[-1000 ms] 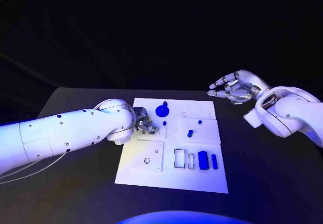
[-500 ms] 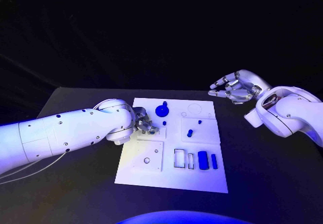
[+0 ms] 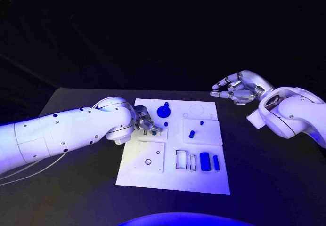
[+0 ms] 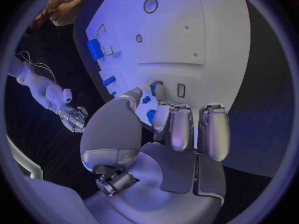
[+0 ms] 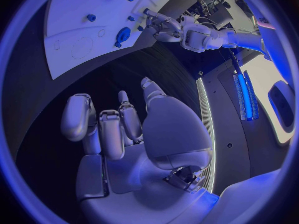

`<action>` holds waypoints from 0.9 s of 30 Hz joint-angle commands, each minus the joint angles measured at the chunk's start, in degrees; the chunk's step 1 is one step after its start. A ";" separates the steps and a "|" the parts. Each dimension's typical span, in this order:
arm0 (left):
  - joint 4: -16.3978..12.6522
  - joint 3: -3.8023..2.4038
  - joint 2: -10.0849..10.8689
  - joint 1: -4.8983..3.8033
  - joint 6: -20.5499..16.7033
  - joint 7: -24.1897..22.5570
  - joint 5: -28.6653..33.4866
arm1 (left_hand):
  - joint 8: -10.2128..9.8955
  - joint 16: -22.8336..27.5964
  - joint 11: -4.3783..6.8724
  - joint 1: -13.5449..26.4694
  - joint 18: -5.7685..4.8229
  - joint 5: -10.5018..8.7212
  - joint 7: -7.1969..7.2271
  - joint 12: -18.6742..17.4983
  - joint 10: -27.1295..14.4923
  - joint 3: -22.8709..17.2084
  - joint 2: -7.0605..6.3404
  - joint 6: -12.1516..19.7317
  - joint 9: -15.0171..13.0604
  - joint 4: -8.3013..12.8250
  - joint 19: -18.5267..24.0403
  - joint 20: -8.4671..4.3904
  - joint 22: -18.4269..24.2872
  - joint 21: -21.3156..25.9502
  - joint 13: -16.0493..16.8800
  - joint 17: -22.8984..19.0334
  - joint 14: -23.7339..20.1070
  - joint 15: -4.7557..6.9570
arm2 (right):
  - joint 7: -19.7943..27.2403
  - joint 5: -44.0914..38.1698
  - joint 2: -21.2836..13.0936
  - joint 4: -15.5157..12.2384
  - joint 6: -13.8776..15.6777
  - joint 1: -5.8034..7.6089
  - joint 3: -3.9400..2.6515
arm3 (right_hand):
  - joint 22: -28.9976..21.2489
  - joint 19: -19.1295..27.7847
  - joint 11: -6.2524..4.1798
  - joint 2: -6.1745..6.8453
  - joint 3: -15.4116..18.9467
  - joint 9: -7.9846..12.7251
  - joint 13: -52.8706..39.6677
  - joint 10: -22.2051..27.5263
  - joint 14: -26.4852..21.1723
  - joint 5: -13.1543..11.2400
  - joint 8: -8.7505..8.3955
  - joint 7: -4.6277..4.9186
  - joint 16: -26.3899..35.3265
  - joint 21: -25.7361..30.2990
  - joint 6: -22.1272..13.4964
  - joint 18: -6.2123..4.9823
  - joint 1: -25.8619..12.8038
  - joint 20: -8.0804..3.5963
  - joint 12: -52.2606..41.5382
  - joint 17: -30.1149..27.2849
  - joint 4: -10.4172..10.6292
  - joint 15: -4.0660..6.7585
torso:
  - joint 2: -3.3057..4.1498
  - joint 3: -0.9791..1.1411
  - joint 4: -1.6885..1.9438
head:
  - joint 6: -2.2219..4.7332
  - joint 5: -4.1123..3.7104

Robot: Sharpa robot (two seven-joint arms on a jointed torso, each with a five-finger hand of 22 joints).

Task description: Assemble the parts on the task board

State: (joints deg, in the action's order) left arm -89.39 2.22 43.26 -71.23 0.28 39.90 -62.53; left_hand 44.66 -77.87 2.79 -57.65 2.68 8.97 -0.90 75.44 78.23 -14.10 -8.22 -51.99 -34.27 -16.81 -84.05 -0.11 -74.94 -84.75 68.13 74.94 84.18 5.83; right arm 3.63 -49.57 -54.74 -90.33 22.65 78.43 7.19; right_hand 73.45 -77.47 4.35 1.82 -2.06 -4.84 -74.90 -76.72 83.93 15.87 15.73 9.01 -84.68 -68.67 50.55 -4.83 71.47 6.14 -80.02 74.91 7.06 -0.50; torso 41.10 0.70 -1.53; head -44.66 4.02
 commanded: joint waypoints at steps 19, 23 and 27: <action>0.08 -1.08 2.31 -6.04 4.49 0.03 1.71 | -3.16 0.45 -1.17 -5.29 -0.08 0.14 -1.57 -3.41 -3.77 2.95 2.70 3.26 1.62 0.11 -0.81 0.23 -2.85 0.87 -5.01 0.25 2.23 -0.59 | 0.23 -0.62 0.33 0.66 0.02 -0.02 -0.03 | -0.10 0.35 0.05 0.04 0.27 -0.07 -0.70 0.27 3.93 0.27 0.37 0.09 0.23 0.44 -0.43 -0.45 -0.54 0.03 0.26 6.60 0.31 0.44 | -0.06 0.05 0.06 | 1.13 0.10; 3.26 -1.16 1.59 -8.02 4.60 -0.84 2.48 | -4.70 0.46 -1.72 -5.87 0.00 0.15 -2.22 -3.95 -4.39 3.03 3.03 4.04 2.84 0.10 -0.63 0.64 -2.48 1.10 -5.81 0.24 2.22 -1.10 | 0.22 -0.65 0.43 0.77 0.04 -0.02 -0.03 | -0.04 0.30 0.04 0.02 0.29 -0.07 -0.74 0.24 3.94 0.28 0.39 0.08 0.20 0.37 -0.44 -0.43 -0.54 0.03 0.24 6.66 0.34 0.44 | -0.02 0.03 0.01 | 1.44 0.28; 7.29 -1.17 0.31 -9.12 5.54 -1.11 2.80 | -5.25 0.48 -1.90 -6.14 0.03 0.15 -2.42 -4.14 -4.63 3.08 3.18 4.06 3.41 0.09 -0.57 0.83 -2.37 1.18 -6.14 0.23 2.21 -1.26 | 0.23 -0.66 0.50 0.84 0.13 -0.02 -0.03 | -0.04 0.30 0.04 0.02 0.29 -0.07 -0.74 0.24 3.94 0.28 0.39 0.08 0.20 0.37 -0.44 -0.43 -0.54 0.03 0.24 6.66 0.34 0.44 | -0.01 0.06 -0.01 | 1.64 0.45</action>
State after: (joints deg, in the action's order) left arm -82.56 1.02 43.79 -80.28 3.71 39.75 -60.83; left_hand 39.50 -77.63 0.78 -63.32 2.68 8.97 -3.15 71.53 73.95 -11.29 -5.12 -48.06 -30.90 -16.68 -84.05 0.31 -74.92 -83.86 62.02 74.92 83.89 4.91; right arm 3.65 -49.67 -54.30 -89.53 22.67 78.42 7.19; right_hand 73.45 -77.47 4.35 1.82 -1.89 -4.83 -74.90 -76.72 83.93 15.87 15.72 9.01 -84.68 -68.44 50.55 -4.83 71.48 6.14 -80.02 74.90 7.22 -0.50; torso 41.06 0.74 -1.51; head -43.18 4.34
